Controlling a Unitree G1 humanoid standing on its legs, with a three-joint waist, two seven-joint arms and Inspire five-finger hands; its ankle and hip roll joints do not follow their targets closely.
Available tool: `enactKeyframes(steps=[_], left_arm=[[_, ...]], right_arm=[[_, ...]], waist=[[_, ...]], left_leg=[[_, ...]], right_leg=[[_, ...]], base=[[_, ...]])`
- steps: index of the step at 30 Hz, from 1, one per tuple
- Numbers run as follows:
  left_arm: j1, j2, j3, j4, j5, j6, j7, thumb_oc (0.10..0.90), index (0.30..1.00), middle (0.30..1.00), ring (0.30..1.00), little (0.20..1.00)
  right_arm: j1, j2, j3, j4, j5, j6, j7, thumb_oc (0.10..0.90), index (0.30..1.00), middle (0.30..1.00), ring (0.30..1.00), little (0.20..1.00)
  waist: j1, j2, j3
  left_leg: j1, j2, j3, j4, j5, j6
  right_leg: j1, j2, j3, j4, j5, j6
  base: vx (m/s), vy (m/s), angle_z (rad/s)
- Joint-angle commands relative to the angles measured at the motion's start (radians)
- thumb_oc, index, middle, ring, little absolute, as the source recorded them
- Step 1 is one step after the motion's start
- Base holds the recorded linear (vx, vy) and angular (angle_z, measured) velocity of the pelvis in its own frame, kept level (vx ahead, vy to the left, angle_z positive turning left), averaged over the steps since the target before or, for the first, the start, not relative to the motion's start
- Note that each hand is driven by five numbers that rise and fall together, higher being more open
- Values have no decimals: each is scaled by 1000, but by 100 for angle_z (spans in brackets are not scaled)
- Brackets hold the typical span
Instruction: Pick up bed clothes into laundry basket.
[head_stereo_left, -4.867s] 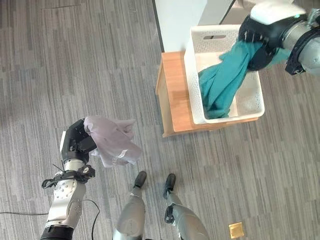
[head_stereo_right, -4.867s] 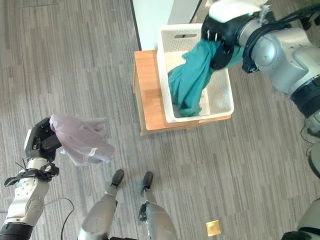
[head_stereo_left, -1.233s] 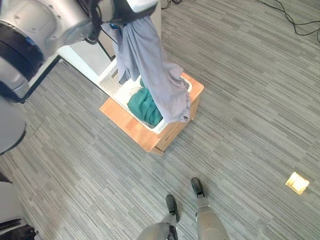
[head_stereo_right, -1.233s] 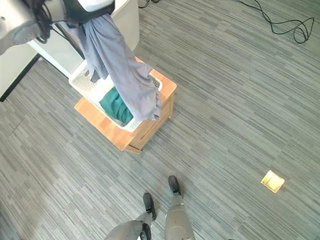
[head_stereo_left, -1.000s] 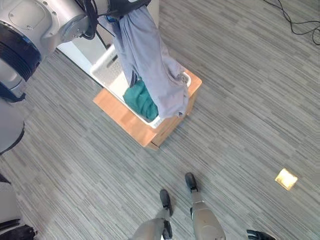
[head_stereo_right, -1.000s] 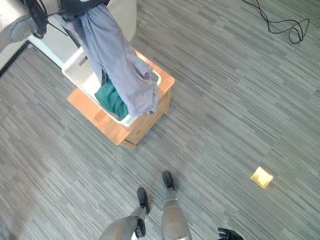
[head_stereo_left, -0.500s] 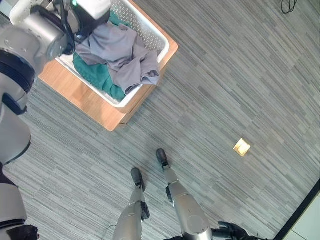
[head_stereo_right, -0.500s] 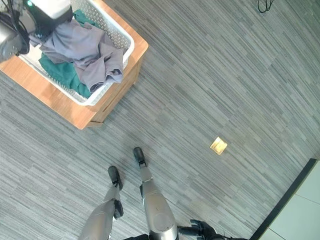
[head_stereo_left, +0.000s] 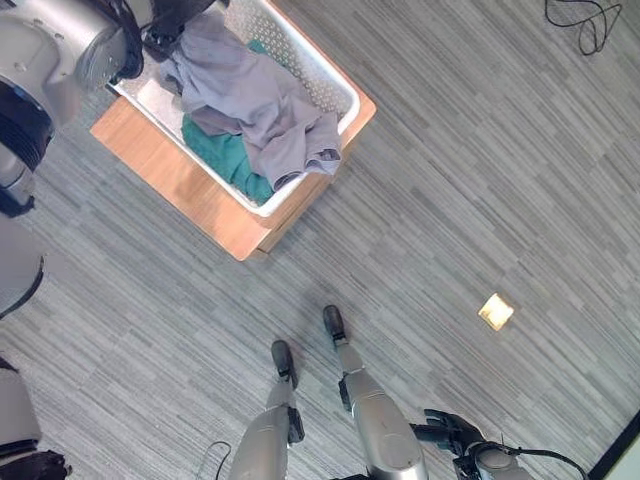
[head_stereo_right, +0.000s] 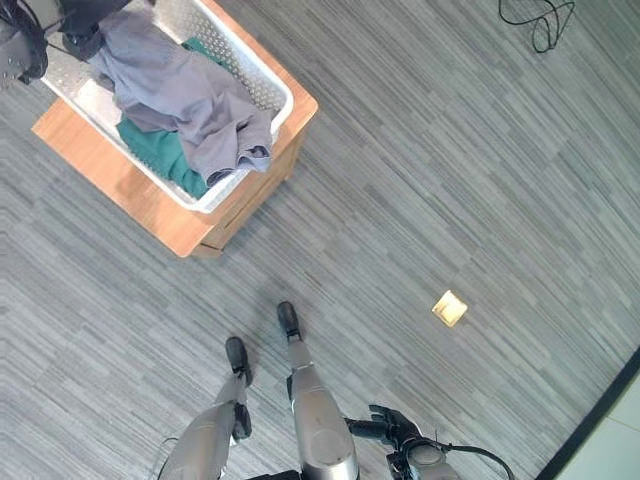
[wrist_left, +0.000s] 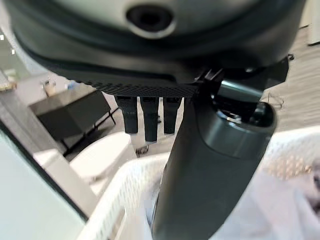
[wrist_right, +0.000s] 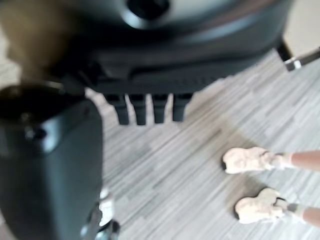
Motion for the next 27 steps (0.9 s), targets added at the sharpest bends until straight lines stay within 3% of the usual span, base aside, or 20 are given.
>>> enactKeyframes(steps=[1, 6, 7, 9, 11, 12, 13, 15, 16, 17, 18, 19, 20, 21, 23, 26, 27], left_arm=[[-202, 11, 49, 65, -44, 39, 94, 800, 900, 900, 900, 900], [-198, 37, 49, 13, -31, 34, 97, 800, 900, 900, 900, 900], [-181, 64, 49, -11, -33, 36, 102, 800, 900, 900, 900, 900], [-180, 45, 49, 39, -42, 52, 88, 800, 900, 900, 900, 900], [-187, 63, 49, 7, -84, 47, 78, 800, 900, 900, 900, 900], [-178, 102, 49, -52, -162, 41, 80, 800, 900, 900, 900, 900], [-36, 160, 192, -156, -310, 20, 68, 800, 900, 900, 900, 900], [-27, 162, 202, -159, -307, 22, 68, 800, 900, 900, 900, 900], [113, 187, 328, -211, -412, 4, 42, 800, 900, 900, 900, 900], [494, 196, 622, -385, -608, -32, 30, 800, 900, 900, 900, 900], [761, 159, 838, -505, -735, -68, 20, 800, 900, 900, 900, 900], [1121, 84, 1070, -620, -990, -79, -98, 800, 900, 900, 900, 900], [1538, -138, 1314, -692, -1086, -60, -138, 800, 900, 900, 900, 900], [1696, -314, 1395, -644, -1157, -20, -169, 800, 900, 900, 900, 900], [1811, -441, 1428, -658, -1140, -27, -170, 800, 900, 900, 900, 900], [1945, -620, 1475, -657, -1238, -2, -186, 800, 900, 900, 900, 900], [1977, -645, 1478, -664, -1232, -4, -192, 800, 900, 900, 900, 900]], right_arm=[[171, -107, -43, 22, 1, 35, -22, 800, 900, 900, 900, 900], [168, -126, -47, 32, -14, 39, -21, 800, 900, 900, 900, 900], [184, -120, -36, 36, -27, 18, 6, 800, 900, 900, 900, 900], [221, -127, -44, 69, -56, 37, 1, 800, 900, 900, 900, 900], [207, -119, -54, 82, -63, 45, -20, 800, 900, 900, 900, 900], [180, -85, -39, 76, -60, 43, -22, 800, 900, 900, 900, 900], [136, -71, -32, 63, -55, 45, -38, 800, 900, 900, 900, 900], [137, -75, -32, 63, -55, 45, -38, 800, 900, 900, 900, 900], [110, -83, -44, 48, -47, 42, -48, 800, 900, 900, 900, 900], [22, -124, -76, 21, -15, 34, -78, 800, 900, 900, 900, 900], [-8, -145, -89, -19, -6, 26, -106, 800, 900, 900, 900, 900], [-14, -306, -161, -149, 13, 15, -102, 800, 900, 900, 900, 900], [205, -231, -244, -566, -101, -15, -120, 800, 900, 900, 900, 900], [267, -187, -297, -731, -151, -43, -130, 800, 900, 900, 900, 900], [266, -153, -325, -765, -181, -64, -152, 800, 900, 900, 900, 900], [273, -86, -338, -884, -172, -83, -152, 800, 900, 900, 900, 900], [282, -66, -338, -909, -152, -94, -143, 800, 900, 900, 900, 900]], waist=[[-10, 107, -97], [9, 133, -126], [8, 123, -129], [7, 134, -145], [12, 124, -154], [11, 83, -153], [27, 60, -163], [26, 65, -166], [37, 60, -173], [71, 61, -215], [84, 63, -228], [93, 50, -247], [67, 46, -266], [60, 48, -296], [71, 48, -325], [89, 46, -358], [96, 47, -369]], left_leg=[[9, 93, -13, 0, -31, -76], [36, 90, -24, 0, -35, -74], [43, 91, -27, 0, -35, -73], [60, 89, -28, 0, -38, -73], [77, 90, -32, 0, -39, -71], [89, 89, -38, 0, -40, -70], [120, 86, -47, 0, -46, -68], [116, 86, -47, 0, -44, -69], [138, 85, -50, 0, -48, -69], [178, 85, -57, 0, -54, -68], [199, 86, -63, 0, -60, -67], [229, 87, -71, 0, -67, -68], [257, 95, -57, 2, -75, -68], [282, 95, -53, 3, -88, -62], [291, 93, -58, 7, -93, -55], [308, 92, -62, 11, -102, -44], [315, 92, -63, 13, -105, -42]], right_leg=[[52, -35, 5, 16, -132, 141], [85, -40, -6, 15, -140, 141], [94, -41, -10, 15, -143, 142], [110, -39, -13, 17, -146, 143], [128, -40, -18, 20, -152, 143], [142, -42, -23, 23, -157, 143], [173, -43, -33, 30, -173, 140], [170, -43, -33, 30, -171, 139], [192, -43, -40, 33, -179, 138], [236, -43, -55, 39, -197, 130], [258, -40, -55, 44, -207, 124], [284, -35, -52, 57, -226, 117], [294, -24, -30, 85, -243, 107], [316, -20, -26, 92, -259, 99], [331, -18, -26, 94, -267, 89], [351, -16, -26, 92, -276, 78], [359, -15, -27, 93, -280, 75]], base=[[-8, 13, 10], [-1, 3, 2], [0, 0, 0], [-7, 22, 4], [0, 0, 0], [7, -10, 7], [1, -12, 12], [5, -6, 24], [46, -10, 25], [61, -20, 18], [57, -24, -21], [46, 18, -18], [96, 39, 6], [105, 33, 35], [71, -18, 60], [37, -29, 34], [30, -26, -3]])
